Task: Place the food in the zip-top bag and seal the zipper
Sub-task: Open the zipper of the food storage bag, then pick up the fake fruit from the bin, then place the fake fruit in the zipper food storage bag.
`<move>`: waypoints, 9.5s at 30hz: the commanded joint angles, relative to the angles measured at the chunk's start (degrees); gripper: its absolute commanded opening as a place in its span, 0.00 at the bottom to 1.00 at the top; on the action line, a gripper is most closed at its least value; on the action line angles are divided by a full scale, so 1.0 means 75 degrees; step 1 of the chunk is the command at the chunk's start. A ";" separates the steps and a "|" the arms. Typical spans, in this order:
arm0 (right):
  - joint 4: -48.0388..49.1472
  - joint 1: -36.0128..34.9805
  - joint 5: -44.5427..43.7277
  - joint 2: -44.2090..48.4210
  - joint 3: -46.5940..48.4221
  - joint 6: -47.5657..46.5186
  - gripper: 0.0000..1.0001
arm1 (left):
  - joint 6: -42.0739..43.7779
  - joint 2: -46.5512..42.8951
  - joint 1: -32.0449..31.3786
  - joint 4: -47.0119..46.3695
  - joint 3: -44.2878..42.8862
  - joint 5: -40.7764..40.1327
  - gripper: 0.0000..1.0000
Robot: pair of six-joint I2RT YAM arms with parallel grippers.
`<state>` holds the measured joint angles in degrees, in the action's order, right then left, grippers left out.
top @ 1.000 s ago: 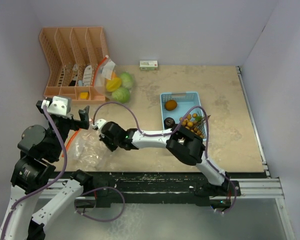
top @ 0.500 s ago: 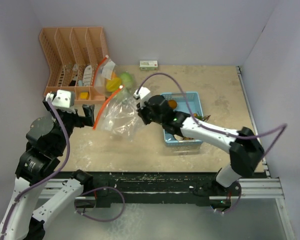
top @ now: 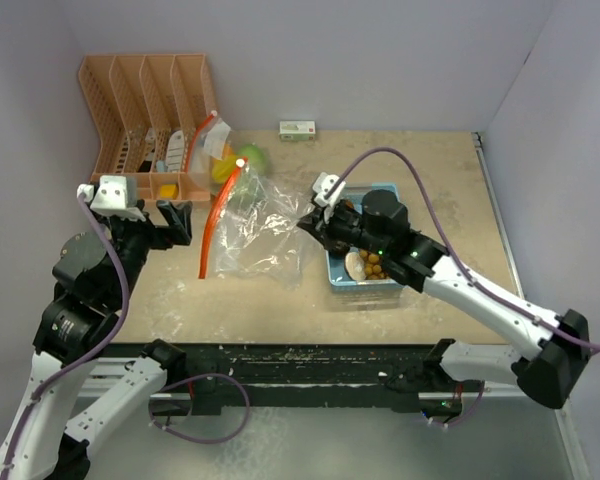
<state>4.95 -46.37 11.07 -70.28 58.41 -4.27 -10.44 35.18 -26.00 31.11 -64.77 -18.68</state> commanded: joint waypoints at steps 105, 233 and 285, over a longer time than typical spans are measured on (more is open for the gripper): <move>-0.1604 -0.1150 -0.6810 -0.2403 0.2515 0.3446 0.16 | -0.0202 0.2267 -0.0006 0.0764 0.0685 -0.0940 0.00; 0.3755 0.3793 0.2144 0.1879 -0.1369 0.6482 0.00 | -0.0505 0.3634 -0.0030 -0.1022 0.1073 0.1578 0.00; 0.9821 -0.0189 -0.5446 -0.2754 -0.1536 0.9570 0.00 | -0.2487 0.3990 -0.0014 -0.2440 0.1154 0.2931 0.00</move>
<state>77.65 -46.94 -27.35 -92.51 42.76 67.37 -27.53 65.67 -25.93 17.56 -56.34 1.32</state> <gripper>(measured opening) 0.117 0.004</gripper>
